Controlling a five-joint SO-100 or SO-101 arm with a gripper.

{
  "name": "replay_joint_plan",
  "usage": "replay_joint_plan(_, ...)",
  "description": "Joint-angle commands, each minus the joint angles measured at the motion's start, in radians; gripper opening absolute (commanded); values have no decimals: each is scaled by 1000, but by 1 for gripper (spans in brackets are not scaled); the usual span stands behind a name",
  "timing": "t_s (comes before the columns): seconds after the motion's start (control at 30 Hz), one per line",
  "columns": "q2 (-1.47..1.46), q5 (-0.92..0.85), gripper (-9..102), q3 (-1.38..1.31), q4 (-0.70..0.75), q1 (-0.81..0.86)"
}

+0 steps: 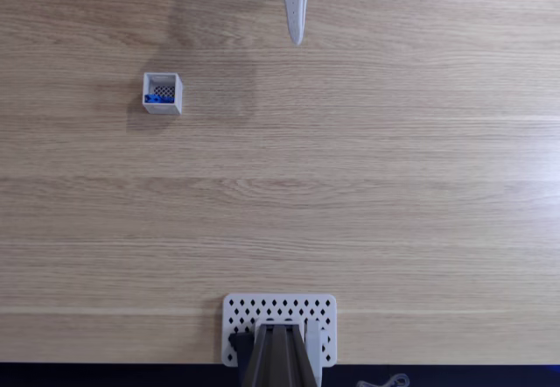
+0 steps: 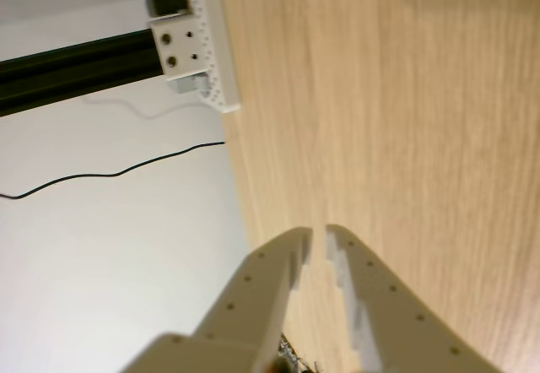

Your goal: Grasp a peg and put it in the crate.

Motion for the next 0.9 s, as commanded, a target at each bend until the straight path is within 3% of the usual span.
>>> replay_joint_plan(0.0, 86, 14, 0, 38, 8, 3)
replay_joint_plan(0.37, 241, 15, 0, 132, 164, 43)
replay_joint_plan(0.87, 244, 12, 0, 132, 173, 35)
